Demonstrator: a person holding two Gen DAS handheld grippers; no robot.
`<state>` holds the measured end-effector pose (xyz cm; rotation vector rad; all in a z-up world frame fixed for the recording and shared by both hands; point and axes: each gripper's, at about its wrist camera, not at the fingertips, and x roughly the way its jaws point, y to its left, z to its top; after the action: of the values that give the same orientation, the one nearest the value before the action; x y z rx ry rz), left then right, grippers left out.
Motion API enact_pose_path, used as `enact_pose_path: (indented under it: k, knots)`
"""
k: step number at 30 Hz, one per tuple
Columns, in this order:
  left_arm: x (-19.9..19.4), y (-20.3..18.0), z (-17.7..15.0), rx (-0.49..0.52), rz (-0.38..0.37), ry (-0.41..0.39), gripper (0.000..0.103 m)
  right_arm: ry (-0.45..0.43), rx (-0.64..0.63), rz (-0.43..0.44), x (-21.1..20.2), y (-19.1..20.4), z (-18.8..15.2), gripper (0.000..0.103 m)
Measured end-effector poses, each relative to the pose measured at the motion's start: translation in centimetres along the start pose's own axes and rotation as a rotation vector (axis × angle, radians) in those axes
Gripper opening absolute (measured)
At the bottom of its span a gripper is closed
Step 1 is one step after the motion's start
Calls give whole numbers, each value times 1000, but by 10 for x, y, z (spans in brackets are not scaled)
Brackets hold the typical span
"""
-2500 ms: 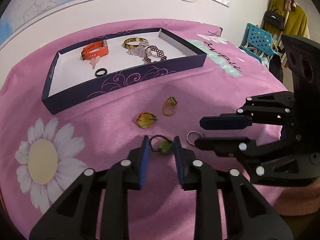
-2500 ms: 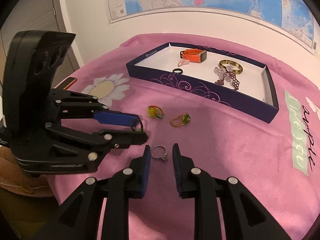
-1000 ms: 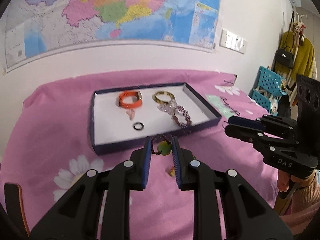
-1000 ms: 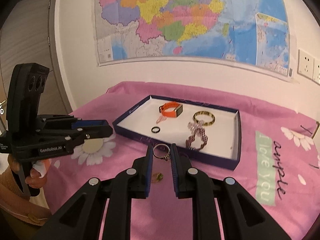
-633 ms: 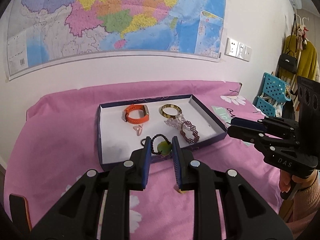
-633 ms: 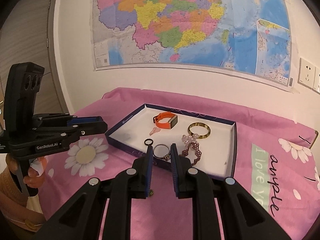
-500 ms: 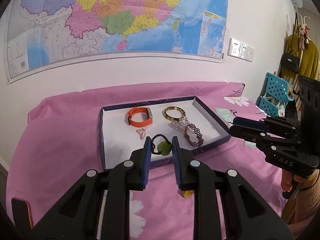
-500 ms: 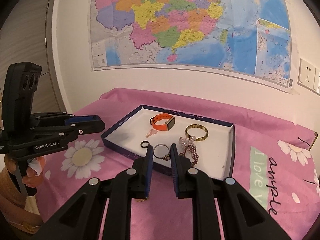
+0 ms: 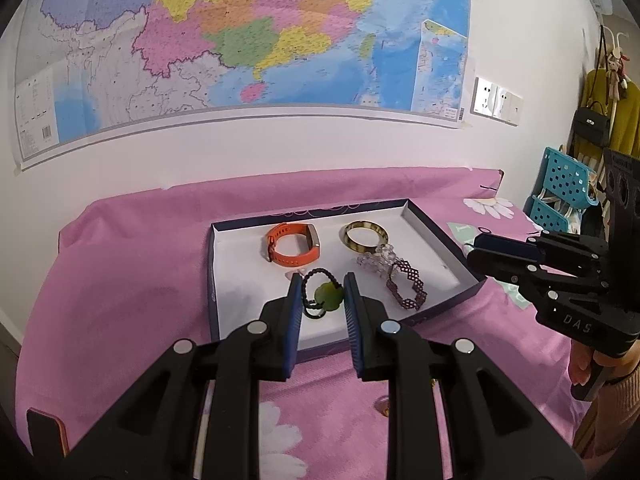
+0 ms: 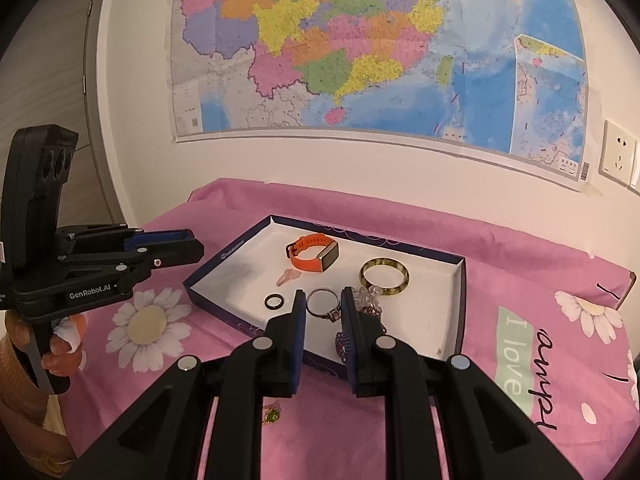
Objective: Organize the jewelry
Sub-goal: 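Carry the hair tie in the left tool over the box while the right tool carries the silver ring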
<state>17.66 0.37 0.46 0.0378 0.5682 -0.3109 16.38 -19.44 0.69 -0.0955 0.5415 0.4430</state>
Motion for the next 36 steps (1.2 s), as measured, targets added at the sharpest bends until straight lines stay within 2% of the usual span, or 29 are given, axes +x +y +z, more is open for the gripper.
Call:
enact_pose_path:
  k: [13,36]
  knots:
    - [18,4,6,-1,13,15,21,28,15,1,23,-5,1,16]
    - [76,15,-2,-59,28,136,21,140,49,-28,70,-24,-10,16]
